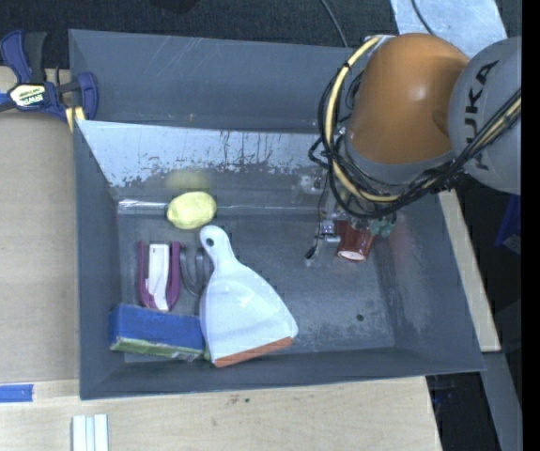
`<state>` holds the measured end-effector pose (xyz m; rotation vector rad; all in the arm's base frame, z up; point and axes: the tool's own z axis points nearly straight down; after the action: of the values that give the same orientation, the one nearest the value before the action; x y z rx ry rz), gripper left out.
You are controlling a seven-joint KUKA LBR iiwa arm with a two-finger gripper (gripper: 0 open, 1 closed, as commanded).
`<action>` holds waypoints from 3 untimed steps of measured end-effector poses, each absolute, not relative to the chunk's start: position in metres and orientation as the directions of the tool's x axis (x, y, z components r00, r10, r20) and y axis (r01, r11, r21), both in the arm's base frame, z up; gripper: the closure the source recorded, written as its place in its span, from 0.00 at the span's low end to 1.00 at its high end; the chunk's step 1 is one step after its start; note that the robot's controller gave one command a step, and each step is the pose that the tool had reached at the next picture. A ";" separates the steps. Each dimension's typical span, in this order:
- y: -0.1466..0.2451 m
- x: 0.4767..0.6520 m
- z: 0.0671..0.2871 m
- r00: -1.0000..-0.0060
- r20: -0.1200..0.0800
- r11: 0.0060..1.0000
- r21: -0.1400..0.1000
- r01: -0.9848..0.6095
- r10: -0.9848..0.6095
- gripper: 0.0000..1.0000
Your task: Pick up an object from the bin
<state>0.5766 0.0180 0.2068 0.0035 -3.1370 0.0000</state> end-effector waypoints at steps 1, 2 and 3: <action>0.018 0.578 0.212 -1.000 -0.004 1.000 0.000 -0.002 -0.002 0.00; 0.028 0.589 0.097 -0.974 -0.005 0.974 0.002 0.226 0.226 0.00; 0.030 0.590 0.139 -0.994 -0.016 0.994 0.002 0.107 0.107 0.00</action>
Offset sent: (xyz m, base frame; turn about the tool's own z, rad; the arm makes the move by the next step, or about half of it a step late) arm 0.0135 0.0125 -0.1368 0.2804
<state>0.5900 0.0301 0.1394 -0.1696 -3.1533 -0.0010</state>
